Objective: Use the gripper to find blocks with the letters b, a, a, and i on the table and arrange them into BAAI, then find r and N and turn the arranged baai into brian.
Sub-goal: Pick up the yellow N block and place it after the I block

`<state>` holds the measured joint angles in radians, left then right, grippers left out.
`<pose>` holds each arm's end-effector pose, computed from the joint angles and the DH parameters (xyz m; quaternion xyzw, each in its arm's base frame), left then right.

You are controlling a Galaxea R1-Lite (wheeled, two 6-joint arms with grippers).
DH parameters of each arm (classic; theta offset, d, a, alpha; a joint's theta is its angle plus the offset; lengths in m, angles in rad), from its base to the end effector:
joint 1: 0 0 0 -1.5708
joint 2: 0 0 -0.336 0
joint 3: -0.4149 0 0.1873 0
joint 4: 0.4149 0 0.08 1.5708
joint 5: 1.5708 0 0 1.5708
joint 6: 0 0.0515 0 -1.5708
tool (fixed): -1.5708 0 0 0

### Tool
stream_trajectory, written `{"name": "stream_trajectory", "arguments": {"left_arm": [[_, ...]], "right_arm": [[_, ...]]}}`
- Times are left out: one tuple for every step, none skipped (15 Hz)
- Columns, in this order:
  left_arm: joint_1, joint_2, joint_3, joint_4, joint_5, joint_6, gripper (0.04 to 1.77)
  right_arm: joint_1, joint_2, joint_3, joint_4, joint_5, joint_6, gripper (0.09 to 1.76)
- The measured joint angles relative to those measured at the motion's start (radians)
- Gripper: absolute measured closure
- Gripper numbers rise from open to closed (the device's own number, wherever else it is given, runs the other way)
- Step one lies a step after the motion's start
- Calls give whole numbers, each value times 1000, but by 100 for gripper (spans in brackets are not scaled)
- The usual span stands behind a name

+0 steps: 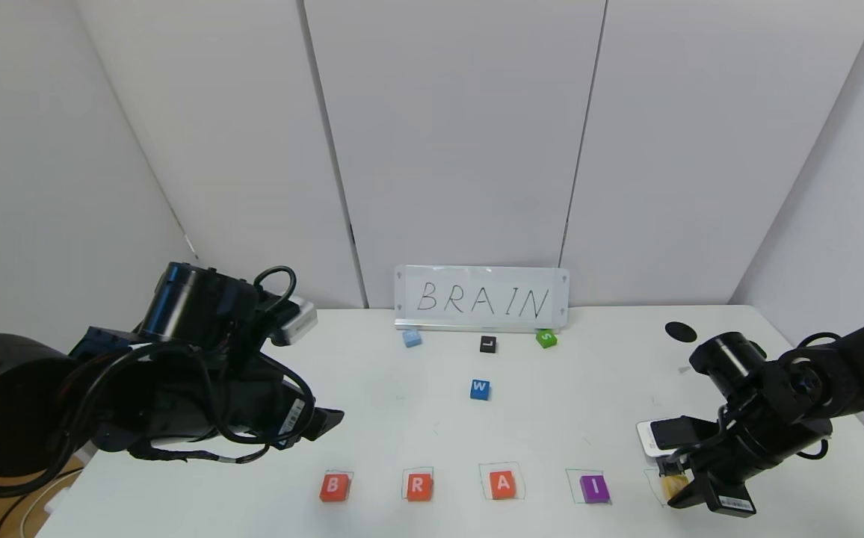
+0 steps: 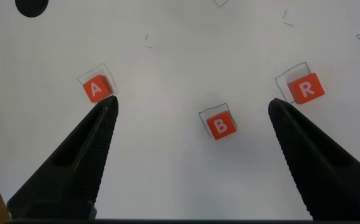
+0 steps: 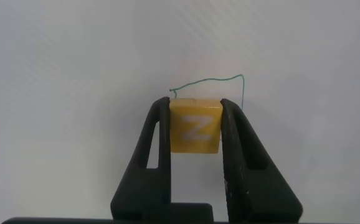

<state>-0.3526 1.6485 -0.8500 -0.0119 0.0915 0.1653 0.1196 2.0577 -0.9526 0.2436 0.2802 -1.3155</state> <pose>0.2761 -0.0966 0.1719 0.1597 0.3626 -0.1507 0.9057 0.3261 0.0535 0.0514 -0.4284 0.3977 0.5032 0.6365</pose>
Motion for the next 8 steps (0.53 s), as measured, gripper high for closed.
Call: {"name": "stream_trajectory", "arguments": {"left_arm": [[0, 0, 0, 0, 0, 0, 9], [0, 0, 0, 0, 0, 0, 9], [-1, 1, 0, 0, 0, 0, 9], [0, 1, 0, 0, 0, 0, 9], [0, 1, 0, 0, 0, 0, 9], [0, 1, 0, 0, 0, 0, 9], [0, 1, 0, 0, 0, 0, 9], [0, 1, 0, 0, 0, 0, 9]], "right_arm": [[0, 1, 0, 0, 0, 0, 132], [0, 1, 0, 0, 0, 0, 132], [0, 2, 0, 0, 0, 0, 132], [0, 2, 0, 0, 0, 0, 132], [0, 2, 0, 0, 0, 0, 132], [0, 2, 0, 0, 0, 0, 132], [0, 2, 0, 0, 0, 0, 132], [0, 2, 0, 0, 0, 0, 132]]}}
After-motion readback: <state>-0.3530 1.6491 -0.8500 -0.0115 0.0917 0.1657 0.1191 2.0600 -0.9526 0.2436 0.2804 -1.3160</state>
